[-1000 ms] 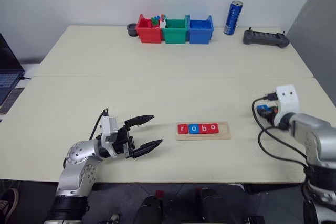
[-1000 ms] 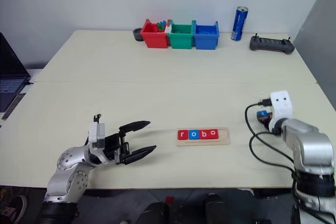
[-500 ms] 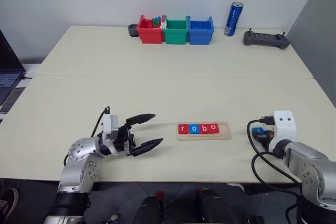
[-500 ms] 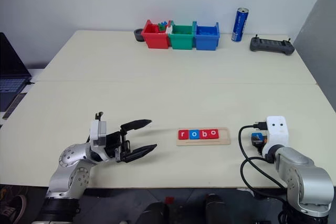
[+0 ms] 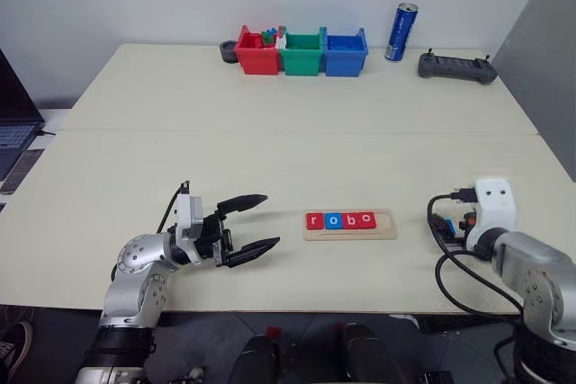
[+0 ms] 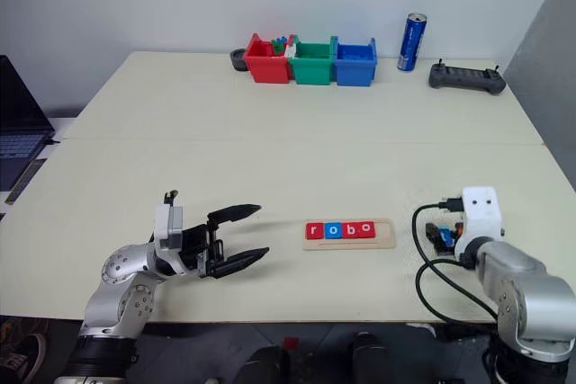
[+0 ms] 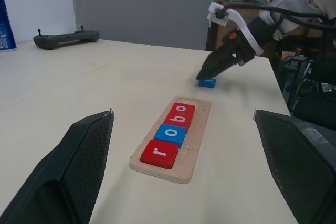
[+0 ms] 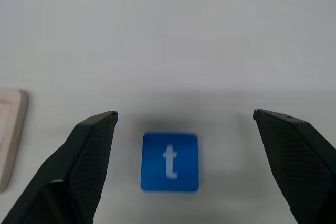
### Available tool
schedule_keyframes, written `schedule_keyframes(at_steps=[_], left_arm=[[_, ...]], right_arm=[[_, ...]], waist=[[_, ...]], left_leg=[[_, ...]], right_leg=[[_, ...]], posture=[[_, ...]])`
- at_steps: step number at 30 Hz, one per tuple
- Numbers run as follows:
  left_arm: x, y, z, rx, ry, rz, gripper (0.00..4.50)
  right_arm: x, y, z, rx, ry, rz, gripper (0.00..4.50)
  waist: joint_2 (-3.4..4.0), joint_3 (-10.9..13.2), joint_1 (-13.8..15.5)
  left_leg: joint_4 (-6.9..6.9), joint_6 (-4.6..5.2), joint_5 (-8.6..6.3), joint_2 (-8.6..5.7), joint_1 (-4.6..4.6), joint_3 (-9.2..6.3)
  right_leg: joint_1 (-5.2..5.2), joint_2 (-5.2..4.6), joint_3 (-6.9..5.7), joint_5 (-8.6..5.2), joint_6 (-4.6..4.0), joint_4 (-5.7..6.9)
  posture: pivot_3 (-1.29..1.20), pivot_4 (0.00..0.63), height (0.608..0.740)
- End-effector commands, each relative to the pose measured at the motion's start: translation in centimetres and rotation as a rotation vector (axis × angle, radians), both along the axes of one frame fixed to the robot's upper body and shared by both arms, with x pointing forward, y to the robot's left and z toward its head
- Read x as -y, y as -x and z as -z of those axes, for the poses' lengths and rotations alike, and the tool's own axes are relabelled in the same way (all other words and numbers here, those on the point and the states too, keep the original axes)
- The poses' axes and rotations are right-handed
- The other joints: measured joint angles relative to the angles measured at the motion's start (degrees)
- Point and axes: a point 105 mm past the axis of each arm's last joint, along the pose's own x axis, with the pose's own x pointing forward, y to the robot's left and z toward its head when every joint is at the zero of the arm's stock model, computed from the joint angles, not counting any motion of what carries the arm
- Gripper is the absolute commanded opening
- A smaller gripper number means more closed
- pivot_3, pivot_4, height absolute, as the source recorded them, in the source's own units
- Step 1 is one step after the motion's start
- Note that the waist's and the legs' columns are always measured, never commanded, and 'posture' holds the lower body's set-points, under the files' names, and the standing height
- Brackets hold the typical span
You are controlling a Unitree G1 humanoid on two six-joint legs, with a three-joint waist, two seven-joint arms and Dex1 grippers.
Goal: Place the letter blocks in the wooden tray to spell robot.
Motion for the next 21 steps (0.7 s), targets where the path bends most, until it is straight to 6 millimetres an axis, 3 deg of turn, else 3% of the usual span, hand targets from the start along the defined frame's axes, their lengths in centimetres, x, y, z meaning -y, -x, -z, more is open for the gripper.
schedule_keyframes(at_steps=[1, 6, 10, 14, 21], left_arm=[[0.3, 0.0, -0.3, 0.011, -0.005, 0.017, 4.50], [0.5, -0.2, 0.0, 0.009, -0.015, 0.033, 4.50], [0.6, -0.5, 0.0, 0.011, -0.021, 0.038, 4.50], [0.9, -0.6, 0.0, 0.014, -0.020, 0.049, 4.50], [1.0, -0.9, -0.1, 0.023, -0.024, 0.058, 4.50]], right_arm=[[-2.2, -1.0, -2.8, 0.106, 0.102, -0.275, 4.47], [-1.6, -1.0, -2.9, 0.130, 0.279, -0.660, 4.47], [0.4, 0.3, -0.9, 0.071, 0.401, -0.943, 4.47], [3.1, 1.1, 1.4, -0.027, 0.449, -1.082, 4.47], [4.3, -0.4, 2.4, -0.044, 0.492, -1.148, 4.47]], waist=[[0.00, 0.0, 0.0], [-0.06, 0.0, 0.1], [-0.12, 0.1, 0.2], [-0.13, 0.1, 0.2], [-0.12, 0.1, -0.4]], left_leg=[[-0.01, 0.00, 0.00, 0.01, 0.00, -0.01], [-0.01, 0.01, 0.00, -0.01, -0.01, 0.01], [0.01, 0.01, -0.01, -0.02, -0.01, 0.06], [0.02, 0.01, 0.00, -0.01, 0.04, 0.09], [0.02, 0.00, 0.00, 0.02, 0.13, 0.14]], right_leg=[[0.00, 0.00, -0.01, 0.00, 0.00, -0.01], [0.05, -0.01, -0.03, -0.01, 0.02, -0.10], [0.07, -0.04, -0.01, 0.00, 0.02, -0.11], [0.08, -0.03, 0.01, 0.00, 0.01, -0.07], [0.07, 0.00, 0.07, 0.01, 0.00, 0.02]], posture=[[0.00, 0.150, 0.740], [0.00, 0.150, 0.740], [0.00, 0.150, 0.740], [0.00, 0.150, 0.740], [0.00, 0.150, 0.740]])
